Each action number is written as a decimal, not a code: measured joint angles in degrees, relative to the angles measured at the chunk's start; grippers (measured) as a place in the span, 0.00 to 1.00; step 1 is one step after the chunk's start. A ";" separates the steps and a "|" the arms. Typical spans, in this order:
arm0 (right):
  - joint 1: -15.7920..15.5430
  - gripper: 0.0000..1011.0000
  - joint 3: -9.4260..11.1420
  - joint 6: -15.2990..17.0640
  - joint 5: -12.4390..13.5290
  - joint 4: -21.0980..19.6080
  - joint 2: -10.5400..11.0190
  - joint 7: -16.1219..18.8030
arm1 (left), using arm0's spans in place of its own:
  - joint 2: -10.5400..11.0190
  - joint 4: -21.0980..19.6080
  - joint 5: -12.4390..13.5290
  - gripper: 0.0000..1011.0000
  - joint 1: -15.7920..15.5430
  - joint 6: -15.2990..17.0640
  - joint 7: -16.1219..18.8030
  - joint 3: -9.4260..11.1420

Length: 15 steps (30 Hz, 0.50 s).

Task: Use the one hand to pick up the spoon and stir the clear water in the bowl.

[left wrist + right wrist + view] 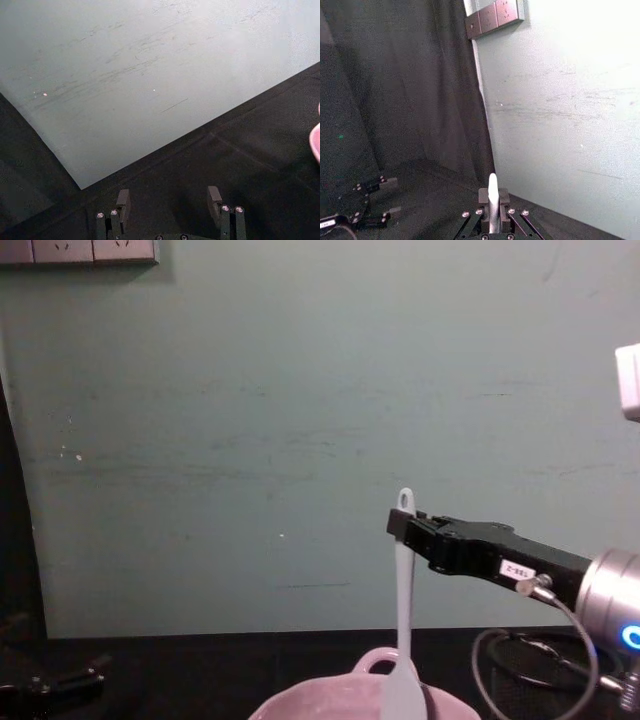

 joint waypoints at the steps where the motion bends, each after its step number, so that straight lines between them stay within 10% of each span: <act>1: -0.34 0.12 0.06 0.25 -0.03 -0.50 0.25 -0.13 | 0.00 0.00 0.00 1.00 0.00 0.00 0.00 0.00; 15: -4.95 0.12 -1.87 3.52 -0.39 -9.01 1.96 -0.48 | 0.00 0.00 0.00 1.00 0.00 0.00 0.00 0.00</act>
